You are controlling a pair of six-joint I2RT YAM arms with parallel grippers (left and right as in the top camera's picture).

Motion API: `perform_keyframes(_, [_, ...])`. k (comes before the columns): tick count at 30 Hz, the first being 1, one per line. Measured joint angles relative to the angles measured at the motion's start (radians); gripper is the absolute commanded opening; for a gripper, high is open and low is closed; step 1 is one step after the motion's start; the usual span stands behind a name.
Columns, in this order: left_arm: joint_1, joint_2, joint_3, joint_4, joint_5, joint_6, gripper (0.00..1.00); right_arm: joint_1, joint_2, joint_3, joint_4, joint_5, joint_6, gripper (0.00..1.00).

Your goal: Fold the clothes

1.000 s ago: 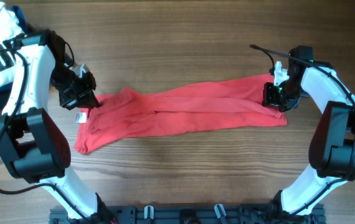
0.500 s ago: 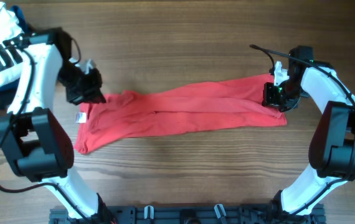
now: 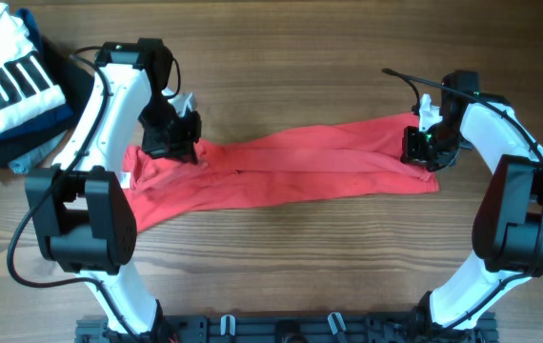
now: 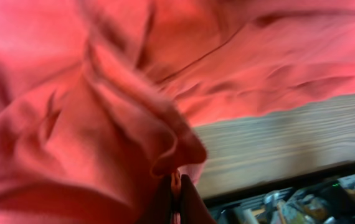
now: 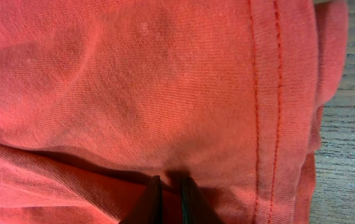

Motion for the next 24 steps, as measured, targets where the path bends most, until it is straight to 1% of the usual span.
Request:
perform_keyframes(3, [0.006, 0.000, 0.000, -0.048, -0.061, -0.002, 0.04, 0.000, 0.000, 0.000, 0.000, 0.000, 0.000, 0.11])
perform_keyframes(6, [0.019, 0.000, 0.000, -0.061, -0.123, -0.024, 0.19, 0.000, 0.000, 0.000, 0.000, 0.000, 0.000, 0.11])
perform_keyframes(7, [0.025, 0.000, 0.000, -0.062, -0.142, -0.034, 0.29, 0.000, 0.000, 0.000, 0.000, 0.000, 0.000, 0.11])
perform_keyframes(8, [0.033, 0.000, 0.000, -0.061, -0.156, -0.048, 0.45, 0.000, 0.000, 0.000, 0.000, 0.000, 0.000, 0.11])
perform_keyframes(9, [0.038, 0.000, 0.000, -0.061, -0.165, -0.047, 0.53, 0.000, 0.000, 0.000, 0.000, 0.000, 0.000, 0.11])
perform_keyframes(12, [0.056, 0.000, 0.000, -0.051, -0.186, -0.063, 0.60, 0.000, 0.000, 0.000, 0.000, 0.000, 0.000, 0.11])
perform_keyframes(15, [0.068, 0.000, -0.001, -0.014, -0.195, -0.076, 0.63, 0.000, 0.000, 0.000, 0.000, 0.000, 0.000, 0.11])
perform_keyframes(16, [0.069, 0.000, -0.001, 0.007, -0.198, -0.079, 0.67, 0.000, 0.000, 0.000, 0.000, 0.000, 0.000, 0.11])
perform_keyframes(18, [0.073, 0.000, -0.001, 0.062, -0.202, -0.092, 0.70, 0.000, 0.000, 0.000, 0.000, 0.000, 0.000, 0.11])
perform_keyframes(20, [0.073, 0.000, -0.002, 0.114, -0.205, -0.108, 0.70, 0.000, 0.000, 0.000, -0.001, 0.000, 0.000, 0.11])
perform_keyframes(24, [0.073, 0.000, -0.002, 0.244, -0.208, -0.156, 0.66, 0.000, 0.000, 0.000, 0.000, 0.000, 0.000, 0.11])
